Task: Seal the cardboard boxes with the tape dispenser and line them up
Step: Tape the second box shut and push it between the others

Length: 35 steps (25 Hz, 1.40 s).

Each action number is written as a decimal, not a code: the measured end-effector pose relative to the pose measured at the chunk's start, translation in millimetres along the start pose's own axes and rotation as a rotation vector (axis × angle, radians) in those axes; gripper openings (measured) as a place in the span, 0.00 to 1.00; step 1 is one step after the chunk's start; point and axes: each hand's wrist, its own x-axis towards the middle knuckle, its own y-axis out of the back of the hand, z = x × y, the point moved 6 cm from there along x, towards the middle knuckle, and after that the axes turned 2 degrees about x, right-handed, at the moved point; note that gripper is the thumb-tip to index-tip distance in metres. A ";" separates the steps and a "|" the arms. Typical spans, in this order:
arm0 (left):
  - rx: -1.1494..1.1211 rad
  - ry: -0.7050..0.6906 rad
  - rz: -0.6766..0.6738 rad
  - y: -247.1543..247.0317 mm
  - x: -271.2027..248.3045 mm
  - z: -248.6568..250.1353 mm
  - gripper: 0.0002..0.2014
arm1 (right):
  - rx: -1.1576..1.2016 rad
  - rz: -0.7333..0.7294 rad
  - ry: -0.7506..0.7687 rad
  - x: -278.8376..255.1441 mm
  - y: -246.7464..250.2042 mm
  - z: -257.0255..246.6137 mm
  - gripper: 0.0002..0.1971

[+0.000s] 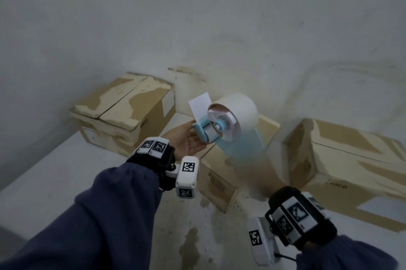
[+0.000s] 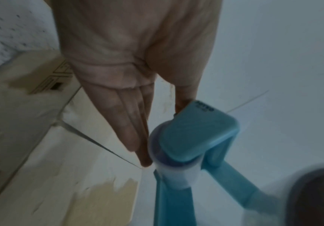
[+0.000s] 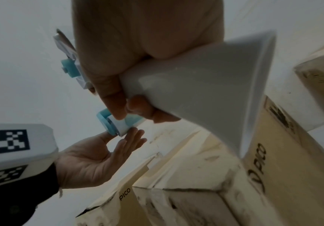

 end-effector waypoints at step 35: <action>0.259 0.193 0.196 110.5 62.8 -9.7 0.14 | -0.124 -0.034 0.143 0.7 -6.0 65.3 0.20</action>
